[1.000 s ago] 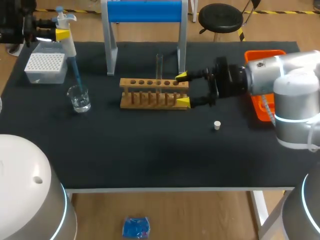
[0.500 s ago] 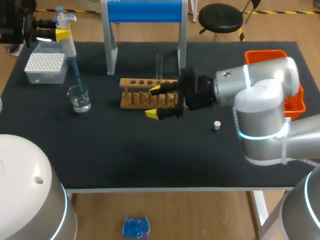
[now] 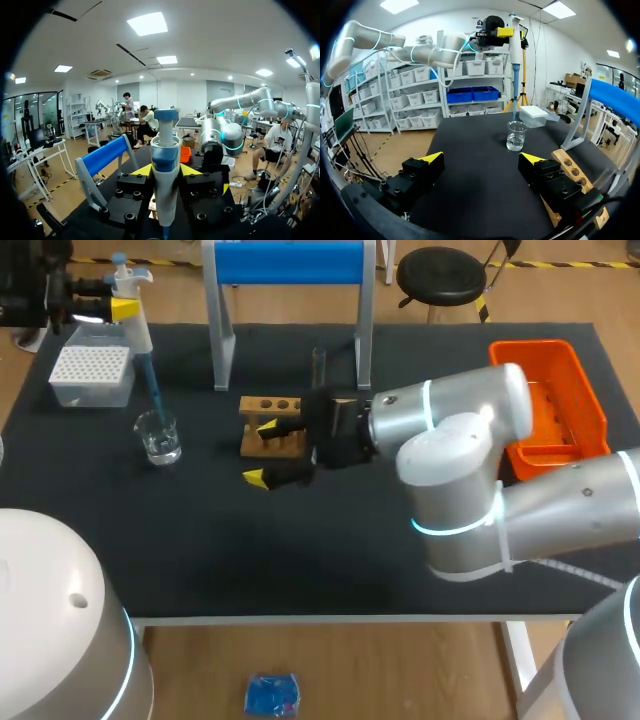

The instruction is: Invert the test tube, pick up the pipette, mount the tip to pipette, aspirate from beaker and dispense into the tube, eject the tip, return the pipette, and cap with the stopper.

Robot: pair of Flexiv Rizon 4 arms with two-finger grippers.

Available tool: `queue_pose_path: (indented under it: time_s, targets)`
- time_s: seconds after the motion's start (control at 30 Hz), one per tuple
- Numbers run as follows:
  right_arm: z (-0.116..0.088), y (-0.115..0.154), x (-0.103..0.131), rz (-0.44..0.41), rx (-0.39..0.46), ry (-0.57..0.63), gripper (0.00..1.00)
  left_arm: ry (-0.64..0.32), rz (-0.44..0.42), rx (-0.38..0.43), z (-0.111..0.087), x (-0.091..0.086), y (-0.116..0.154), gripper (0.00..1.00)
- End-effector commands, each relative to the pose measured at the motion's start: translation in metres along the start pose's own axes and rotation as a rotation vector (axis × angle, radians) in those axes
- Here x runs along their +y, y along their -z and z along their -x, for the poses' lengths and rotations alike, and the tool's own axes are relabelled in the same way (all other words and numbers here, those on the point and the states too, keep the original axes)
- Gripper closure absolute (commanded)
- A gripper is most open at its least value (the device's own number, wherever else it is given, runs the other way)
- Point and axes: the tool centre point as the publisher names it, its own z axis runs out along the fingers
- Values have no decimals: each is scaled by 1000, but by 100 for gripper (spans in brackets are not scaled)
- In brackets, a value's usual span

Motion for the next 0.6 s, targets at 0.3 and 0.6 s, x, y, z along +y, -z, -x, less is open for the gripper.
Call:
queue_pose_path:
  time_s: [0.3,0.6]
  targets:
    - [10,-52,-5,-23,-42,17,0,-1,-1,-1,0,0,-1,100]
    - [19,-62,-8,-30,-52,18,0,-1,-1,-1,0,0,-1,100]
